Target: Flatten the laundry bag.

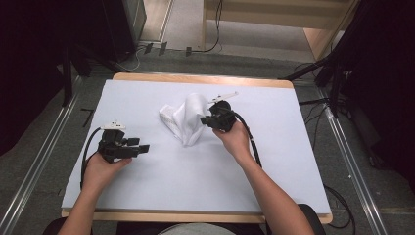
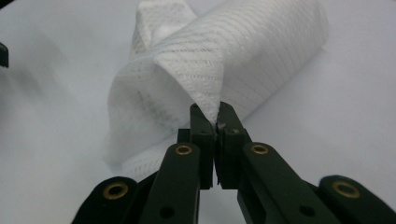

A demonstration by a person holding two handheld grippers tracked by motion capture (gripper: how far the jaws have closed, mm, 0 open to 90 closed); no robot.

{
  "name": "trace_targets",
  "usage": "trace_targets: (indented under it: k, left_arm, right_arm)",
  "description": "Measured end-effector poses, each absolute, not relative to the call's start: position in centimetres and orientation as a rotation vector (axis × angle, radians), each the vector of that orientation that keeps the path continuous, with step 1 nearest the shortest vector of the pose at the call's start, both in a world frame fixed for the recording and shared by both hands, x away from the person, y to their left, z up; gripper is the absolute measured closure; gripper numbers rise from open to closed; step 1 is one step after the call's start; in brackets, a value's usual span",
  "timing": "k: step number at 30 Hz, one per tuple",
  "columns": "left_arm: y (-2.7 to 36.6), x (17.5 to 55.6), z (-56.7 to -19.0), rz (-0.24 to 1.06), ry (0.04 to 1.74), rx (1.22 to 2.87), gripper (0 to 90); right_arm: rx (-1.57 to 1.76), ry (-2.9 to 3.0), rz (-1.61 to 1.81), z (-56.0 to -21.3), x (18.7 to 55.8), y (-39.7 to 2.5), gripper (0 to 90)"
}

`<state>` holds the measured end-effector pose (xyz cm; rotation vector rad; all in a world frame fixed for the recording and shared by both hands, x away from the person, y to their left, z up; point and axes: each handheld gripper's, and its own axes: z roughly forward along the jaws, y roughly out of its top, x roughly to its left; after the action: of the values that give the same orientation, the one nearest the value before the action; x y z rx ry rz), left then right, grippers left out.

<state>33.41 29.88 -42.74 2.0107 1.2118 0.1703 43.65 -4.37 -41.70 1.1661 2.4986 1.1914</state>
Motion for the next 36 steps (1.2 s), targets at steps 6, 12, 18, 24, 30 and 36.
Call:
trace_targets:
  k: [6, 12, 18, 24, 30, 36]
  left_arm:
    - [29.1, 33.6, -42.6, 0.17, 1.186, 2.026, 42.1]
    - [28.2, 34.0, -42.6, 0.157, 1.154, 2.056, 42.2]
    - [27.5, 34.6, -42.6, 0.143, 1.126, 2.062, 42.2]
    - [26.9, 35.1, -42.8, 0.135, 1.11, 2.086, 42.2]
    - [26.9, 35.6, -42.6, 0.125, 1.103, 2.076, 42.0]
    - [27.2, 35.8, -42.6, 0.121, 1.111, 2.061, 41.9]
  right_arm:
    - [1.178, 2.537, 1.195, -42.0, 42.0, -6.7, 90.0]
    - [1.16, 2.598, 1.144, -42.9, 39.6, -8.1, 89.6]
    - [1.19, 2.617, 1.111, -44.2, 38.6, -9.3, 86.8]
    - [1.21, 2.621, 1.085, -44.9, 38.3, -9.7, 82.9]
    - [1.168, 2.593, 1.105, -43.6, 37.3, -10.4, 68.3]
    - [1.099, 2.549, 1.194, -40.2, 36.5, -10.0, 76.4]
